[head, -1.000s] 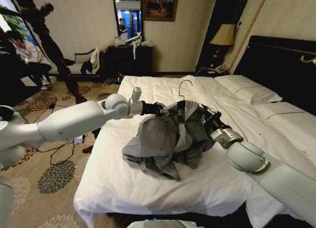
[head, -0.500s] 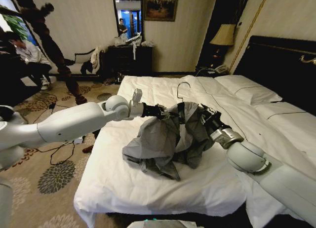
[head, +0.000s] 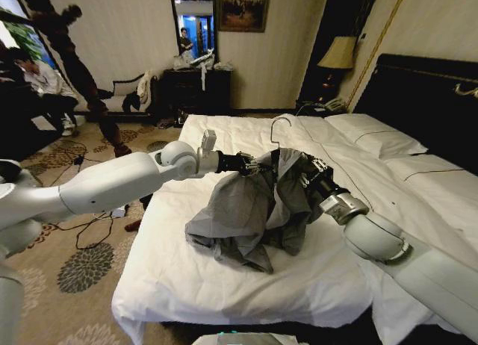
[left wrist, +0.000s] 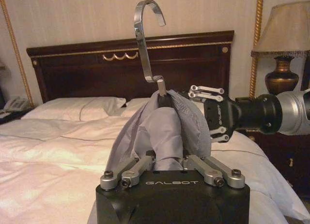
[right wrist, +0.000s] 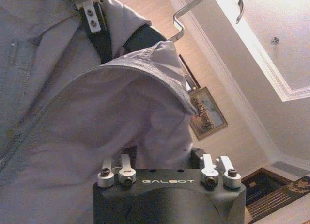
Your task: Pick up the clothes from the bed and hang them on the clothes hanger.
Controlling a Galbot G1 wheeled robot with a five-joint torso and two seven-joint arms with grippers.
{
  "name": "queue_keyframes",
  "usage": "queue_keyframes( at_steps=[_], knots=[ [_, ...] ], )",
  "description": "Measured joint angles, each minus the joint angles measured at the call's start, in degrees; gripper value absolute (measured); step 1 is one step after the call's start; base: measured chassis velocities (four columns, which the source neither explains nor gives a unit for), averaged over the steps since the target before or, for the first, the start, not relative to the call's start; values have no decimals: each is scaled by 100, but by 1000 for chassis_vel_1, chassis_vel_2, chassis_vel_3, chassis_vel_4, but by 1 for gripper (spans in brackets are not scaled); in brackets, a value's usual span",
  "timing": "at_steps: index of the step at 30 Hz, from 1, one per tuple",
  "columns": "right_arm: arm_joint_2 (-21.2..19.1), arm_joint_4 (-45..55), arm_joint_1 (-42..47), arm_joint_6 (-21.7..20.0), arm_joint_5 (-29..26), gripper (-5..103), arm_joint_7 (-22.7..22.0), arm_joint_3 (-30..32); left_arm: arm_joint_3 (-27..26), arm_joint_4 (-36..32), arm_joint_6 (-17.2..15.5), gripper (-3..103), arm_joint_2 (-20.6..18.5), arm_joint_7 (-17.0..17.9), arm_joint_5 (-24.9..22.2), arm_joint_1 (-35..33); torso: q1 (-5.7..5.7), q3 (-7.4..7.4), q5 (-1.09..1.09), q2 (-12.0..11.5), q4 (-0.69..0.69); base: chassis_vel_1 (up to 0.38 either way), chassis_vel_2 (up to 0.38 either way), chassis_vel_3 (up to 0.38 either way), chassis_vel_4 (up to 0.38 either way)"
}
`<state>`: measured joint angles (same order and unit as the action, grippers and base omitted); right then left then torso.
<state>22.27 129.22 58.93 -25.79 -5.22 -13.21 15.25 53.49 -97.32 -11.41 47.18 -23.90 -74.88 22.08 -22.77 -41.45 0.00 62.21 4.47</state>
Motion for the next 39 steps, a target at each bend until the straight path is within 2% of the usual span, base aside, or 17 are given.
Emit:
queue_keyframes(
  at_steps=[3, 4, 6, 8, 12, 18, 19, 21, 23, 24, 26, 29, 31, 33, 36, 37, 39],
  knots=[
    [-34, 2, 39, -7, -37, 71, 7, 52, -19, -21, 13, 16, -65, 21, 2, -1, 0, 0, 0, 0, -1, 0, 0, 0, 0],
    [-34, 2, 39, -7, -37, 71, 7, 52, -19, -21, 13, 16, -65, 21, 2, -1, 0, 0, 0, 0, -1, 0, 0, 0, 0],
    [-41, 2, 61, -16, -82, 82, -4, 81, -24, -69, 17, 16, -139, 33, 9, -2, 0, 0, 0, 0, -1, 0, 0, 0, 0],
    [-41, 7, 65, -29, -117, 82, -21, 89, -31, -80, 20, 16, -172, 41, 13, -7, 0, 0, 0, 0, 0, 0, 0, 0, 0],
    [-40, 72, 73, -132, -374, 99, -127, 132, -176, -102, 27, 16, -307, 90, 35, -123, 0, 0, -1, 0, -1, 0, 0, 0, 0],
    [-20, 97, 69, -191, -799, 100, -291, 170, -345, -173, 29, 16, -546, 139, 69, -268, 0, 0, 0, 0, 0, 0, 0, 0, 0],
    [-8, 109, 73, -192, -1070, 100, -391, 196, -412, -213, 29, 16, -657, 163, 84, -324, 0, 0, -1, 0, -1, 0, 0, 0, 0],
    [60, 167, 119, -203, -2010, 100, -743, 250, -545, -337, 29, 16, -883, 225, 100, -446, 0, 0, -2, 0, -3, 0, 0, 0, 0],
    [93, 186, 147, -203, -2258, 100, -838, 273, -578, -369, 29, 16, -940, 240, 102, -478, 0, 0, -2, 0, -2, 0, 0, 0, 0],
    [207, 213, 210, -143, -2833, 100, -1049, 325, -679, -473, 31, 16, -1115, 272, 116, -579, 0, 0, -1, 0, 1, 0, 0, 0, 0],
    [377, 213, 305, -7, -3349, 100, -1183, 409, -828, -615, 31, 16, -1336, 325, 137, -731, 0, 0, 0, 0, -1, 0, 0, 0, 0],
    [535, 213, 501, 87, -3669, 100, -1301, 560, -989, -706, 31, 16, -1491, 386, 160, -888, 0, 0, -1, 0, -5, 0, 0, 0, 0],
    [827, 227, 1103, 211, -4023, 100, -1410, 1023, -1307, -820, 32, 16, -1665, 462, 174, -1180, 0, 0, -2, 0, -3, 0, 0, 0, 0],
    [943, 229, 1437, 290, -4083, 100, -1387, 1279, -1457, -872, 32, 16, -1742, 475, 174, -1300, 0, 0, -1, 0, 0, 0, 0, 0, 0],
    [1572, 167, 2350, 654, -3858, 100, -1045, 2119, -2076, -1033, 34, 16, -2019, 512, 192, -1847, 1, 1, -2, 1, 2, 0, 0, 0, 0],
    [1572, 167, 2350, 654, -3858, 100, -1045, 2119, -2076, -1033, 34, 16, -2019, 512, 192, -1847, 1, 1, -2, 1, 2, 0, 0, 0, 0],
    [2228, 97, 2875, 942, -3498, 100, -765, 2602, -2468, -1121, 44, 16, -2219, 531, 201, -2271, 1, 1, 0, 0, -2, 0, 0, 0, 0]
  ],
)
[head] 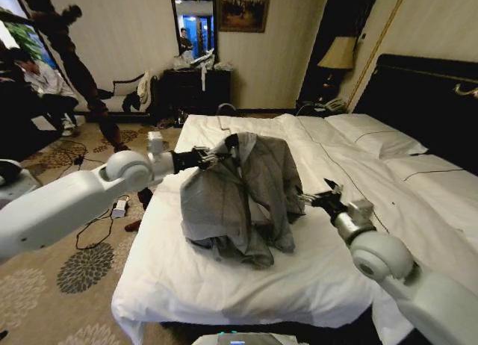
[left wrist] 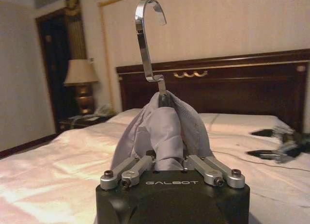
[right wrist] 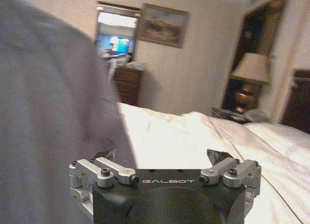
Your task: Pick up the clothes from the bed and hang them on the clothes hanger.
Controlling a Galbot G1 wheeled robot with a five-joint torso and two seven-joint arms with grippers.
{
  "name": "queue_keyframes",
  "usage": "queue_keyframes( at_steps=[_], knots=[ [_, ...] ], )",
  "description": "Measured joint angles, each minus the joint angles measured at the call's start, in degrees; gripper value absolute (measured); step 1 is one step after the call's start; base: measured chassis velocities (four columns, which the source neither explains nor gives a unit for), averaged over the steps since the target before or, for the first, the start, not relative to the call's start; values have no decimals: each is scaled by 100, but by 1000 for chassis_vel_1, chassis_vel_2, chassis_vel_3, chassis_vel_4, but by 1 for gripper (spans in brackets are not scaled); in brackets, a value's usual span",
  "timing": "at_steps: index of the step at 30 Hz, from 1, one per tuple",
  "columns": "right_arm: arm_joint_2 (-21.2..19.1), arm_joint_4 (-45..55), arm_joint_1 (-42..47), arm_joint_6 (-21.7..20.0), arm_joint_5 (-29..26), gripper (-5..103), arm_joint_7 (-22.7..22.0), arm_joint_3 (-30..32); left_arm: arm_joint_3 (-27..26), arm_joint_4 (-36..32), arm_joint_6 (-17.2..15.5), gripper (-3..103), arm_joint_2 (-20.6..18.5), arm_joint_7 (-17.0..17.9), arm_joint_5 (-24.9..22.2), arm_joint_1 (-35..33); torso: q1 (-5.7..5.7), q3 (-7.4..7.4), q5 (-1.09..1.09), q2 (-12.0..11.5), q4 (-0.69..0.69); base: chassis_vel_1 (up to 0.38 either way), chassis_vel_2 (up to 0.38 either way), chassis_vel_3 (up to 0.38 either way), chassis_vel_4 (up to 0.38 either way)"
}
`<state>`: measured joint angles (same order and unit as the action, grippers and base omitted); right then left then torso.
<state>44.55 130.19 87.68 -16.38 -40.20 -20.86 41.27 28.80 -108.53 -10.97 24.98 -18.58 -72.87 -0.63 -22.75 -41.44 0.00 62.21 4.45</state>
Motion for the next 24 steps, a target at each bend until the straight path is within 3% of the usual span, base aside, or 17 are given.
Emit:
queue_keyframes(
  at_steps=[1, 5, 6, 8, 9, 10, 13, 17, 24],
  knots=[
    [0, 0, 0, 0, 0, 100, 0, 0, 0, 0, 0, 16, 0, 0, 0, 0, 0, 0, 0, 0, 0, 0, 0, 0, 0],
    [1109, 39, 852, 383, 677, 100, 469, 723, -549, -122, 32, 16, -344, 89, 42, -676, 0, 0, -1, 0, 3, 0, 0, 0, 0],
    [1109, 39, 852, 383, 677, 100, 469, 723, -549, -122, 32, 16, -344, 89, 42, -676, 0, 0, -1, 0, 3, 0, 0, 0, 0],
    [1637, 145, 1288, 581, 857, 100, 696, 949, -698, -189, 86, 16, -437, 206, 62, -850, 0, 0, -3, 0, 0, 0, 0, 0, 0],
    [1637, 145, 1288, 581, 857, 100, 696, 949, -698, -189, 86, 16, -437, 206, 62, -850, 0, 0, -3, 0, 0, 0, 0, 0, 0],
    [2015, 177, 1521, 768, 1040, 100, 864, 1022, -768, -243, 111, 16, -464, 284, 62, -923, 0, 0, -4, 0, 1, 0, 0, 0, 0],
    [2622, 191, 1937, 1137, 1314, 100, 1158, 1032, -848, -336, 143, 16, -503, 376, 58, -1006, 1, 1, -1, 1, 5, 0, 0, 0, 0],
    [2972, 94, 2222, 1579, 1628, 100, 1403, 964, -895, -378, 160, 16, -527, 473, 59, -1056, 0, 0, -2, 1, 0, 0, 0, 0, 0],
    [3009, 55, 2258, 1657, 1685, 100, 1441, 935, -1072, -390, 176, 16, -519, 658, 91, -1235, -1, -1, -1, 1, 0, 0, 0, 0, 0]
  ],
)
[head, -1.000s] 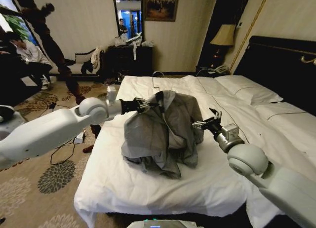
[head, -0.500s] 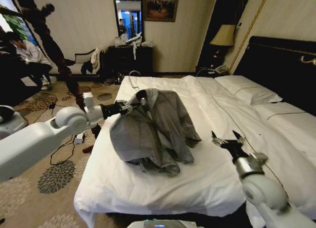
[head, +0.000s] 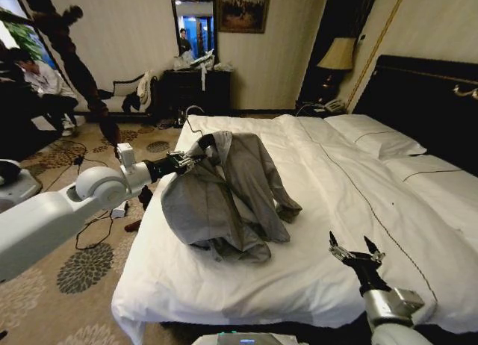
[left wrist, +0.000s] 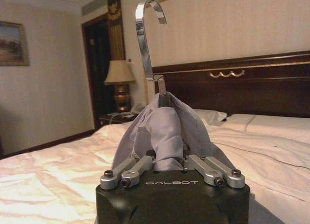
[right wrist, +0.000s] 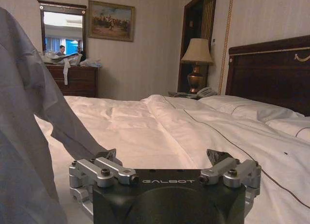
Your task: Pick up the clothes from the bed and hang them on the clothes hanger.
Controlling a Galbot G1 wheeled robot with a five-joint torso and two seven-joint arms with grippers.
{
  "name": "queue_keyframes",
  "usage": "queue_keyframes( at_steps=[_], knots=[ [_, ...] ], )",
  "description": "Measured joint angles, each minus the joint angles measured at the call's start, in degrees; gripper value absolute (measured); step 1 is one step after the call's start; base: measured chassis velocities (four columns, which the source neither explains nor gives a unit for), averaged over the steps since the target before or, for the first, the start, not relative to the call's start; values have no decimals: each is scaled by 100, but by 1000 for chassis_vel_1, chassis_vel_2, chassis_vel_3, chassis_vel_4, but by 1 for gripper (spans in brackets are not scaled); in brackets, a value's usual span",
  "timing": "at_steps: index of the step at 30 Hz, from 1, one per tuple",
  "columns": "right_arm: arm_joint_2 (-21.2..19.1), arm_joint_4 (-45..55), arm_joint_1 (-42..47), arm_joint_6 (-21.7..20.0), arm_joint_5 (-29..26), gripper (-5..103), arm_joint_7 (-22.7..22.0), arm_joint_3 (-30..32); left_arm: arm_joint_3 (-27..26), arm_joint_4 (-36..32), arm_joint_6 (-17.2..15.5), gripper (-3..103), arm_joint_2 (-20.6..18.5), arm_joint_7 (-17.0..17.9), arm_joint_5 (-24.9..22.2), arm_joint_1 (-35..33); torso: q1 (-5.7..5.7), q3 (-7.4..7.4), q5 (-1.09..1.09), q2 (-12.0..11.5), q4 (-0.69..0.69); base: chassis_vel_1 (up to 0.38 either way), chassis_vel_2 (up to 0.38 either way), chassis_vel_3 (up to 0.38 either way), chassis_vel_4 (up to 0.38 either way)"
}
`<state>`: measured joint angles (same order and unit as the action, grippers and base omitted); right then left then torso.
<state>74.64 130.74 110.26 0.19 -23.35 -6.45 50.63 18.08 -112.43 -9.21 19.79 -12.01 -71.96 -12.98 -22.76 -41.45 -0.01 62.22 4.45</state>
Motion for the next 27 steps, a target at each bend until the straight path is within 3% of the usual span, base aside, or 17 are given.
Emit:
queue_keyframes(
  at_steps=[8, 14, 21, 27],
  knots=[
    [-29, -1, -22, -5, -8, 100, -3, -15, -353, 246, -101, 16, 159, 462, -61, -15, 0, 0, 0, -1, 0, 0, 0, 0, 0],
    [-44, -1, -34, -20, -17, 100, -15, -22, -629, 707, -587, 16, 556, 1115, -521, 236, 0, 0, 1, -1, 3, 0, 0, 0, 0],
    [-52, -1, -40, -29, -22, 100, -21, -26, -653, 1239, -887, 16, 829, 1405, -467, 524, -1, -1, 0, -1, 1, 0, 0, 0, 0],
    [-57, -1, -44, -35, -26, 100, -26, -28, -627, 1417, -1208, 16, 1004, 1934, -590, 1024, -1, -1, 1, -1, 1, 0, 0, 0, 0]
  ],
)
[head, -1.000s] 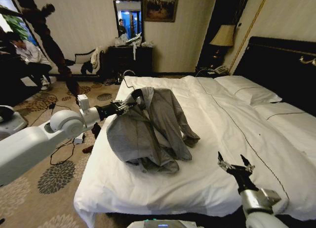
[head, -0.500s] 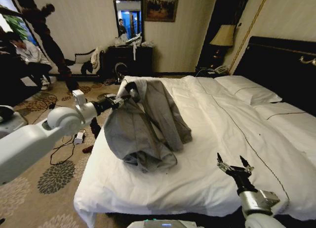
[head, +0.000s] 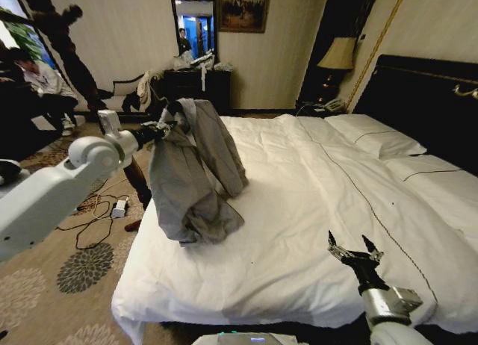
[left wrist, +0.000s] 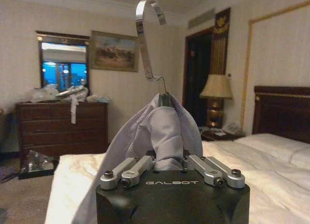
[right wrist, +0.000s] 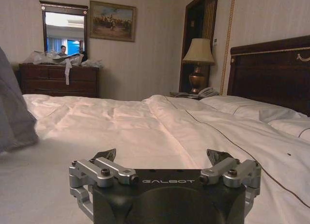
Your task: Pick up the clothes from the bed and hang them on the clothes hanger.
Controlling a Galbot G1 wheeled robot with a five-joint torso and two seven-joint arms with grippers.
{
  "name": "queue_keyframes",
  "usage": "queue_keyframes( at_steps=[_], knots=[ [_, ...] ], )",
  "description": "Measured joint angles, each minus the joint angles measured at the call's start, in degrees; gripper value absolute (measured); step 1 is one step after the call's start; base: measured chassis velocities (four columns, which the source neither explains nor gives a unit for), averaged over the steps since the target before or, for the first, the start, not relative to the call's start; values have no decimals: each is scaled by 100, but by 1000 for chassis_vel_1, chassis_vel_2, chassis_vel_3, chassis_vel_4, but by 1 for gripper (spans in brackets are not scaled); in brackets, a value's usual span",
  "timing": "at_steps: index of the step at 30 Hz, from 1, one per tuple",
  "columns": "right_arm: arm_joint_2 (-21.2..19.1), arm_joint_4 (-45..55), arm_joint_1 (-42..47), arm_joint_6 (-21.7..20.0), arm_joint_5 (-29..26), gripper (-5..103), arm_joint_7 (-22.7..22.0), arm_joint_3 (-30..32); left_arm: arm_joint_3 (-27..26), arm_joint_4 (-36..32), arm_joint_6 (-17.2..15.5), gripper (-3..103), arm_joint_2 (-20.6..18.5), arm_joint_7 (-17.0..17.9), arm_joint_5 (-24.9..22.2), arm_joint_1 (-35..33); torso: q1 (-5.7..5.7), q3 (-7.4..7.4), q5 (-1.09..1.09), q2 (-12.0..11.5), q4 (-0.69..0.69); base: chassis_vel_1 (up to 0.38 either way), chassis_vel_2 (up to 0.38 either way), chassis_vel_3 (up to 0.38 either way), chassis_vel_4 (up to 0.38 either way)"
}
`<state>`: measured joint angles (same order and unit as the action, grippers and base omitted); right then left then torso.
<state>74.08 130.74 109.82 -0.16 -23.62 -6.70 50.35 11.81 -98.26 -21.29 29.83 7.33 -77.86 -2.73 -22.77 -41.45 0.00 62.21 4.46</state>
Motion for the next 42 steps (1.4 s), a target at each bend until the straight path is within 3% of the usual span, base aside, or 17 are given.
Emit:
queue_keyframes(
  at_steps=[9, 16, 27, 35, 42],
  knots=[
    [-3, 1, -4, -5, -4, 100, -4, -3, 344, 353, -424, 16, 211, 626, -251, 920, 0, 0, 1, 0, 0, 0, 0, 0, 0],
    [-3, 1, -5, -7, -4, 100, -6, -4, 930, 1153, -807, 16, 616, 1057, -521, 1896, 0, 0, 0, 0, 1, 0, 0, 0, 0],
    [-3, 2, -5, -10, -4, 100, -7, -4, 1758, 2769, -1144, 16, 1181, 1077, -673, 3324, 0, 0, 0, 0, -1, 0, 0, 0, 0],
    [-3, 2, -6, -10, -5, 100, -7, -4, 1921, 3365, -1296, 16, 1415, 1067, -774, 3738, 0, 0, 0, 0, 1, 0, 0, 0, 0],
    [-4, 1, -5, -10, -5, 100, -7, -4, 2095, 3928, -1474, 16, 1379, 1114, -835, 4072, 0, 0, 0, 0, -1, 0, 0, 0, 0]
  ],
)
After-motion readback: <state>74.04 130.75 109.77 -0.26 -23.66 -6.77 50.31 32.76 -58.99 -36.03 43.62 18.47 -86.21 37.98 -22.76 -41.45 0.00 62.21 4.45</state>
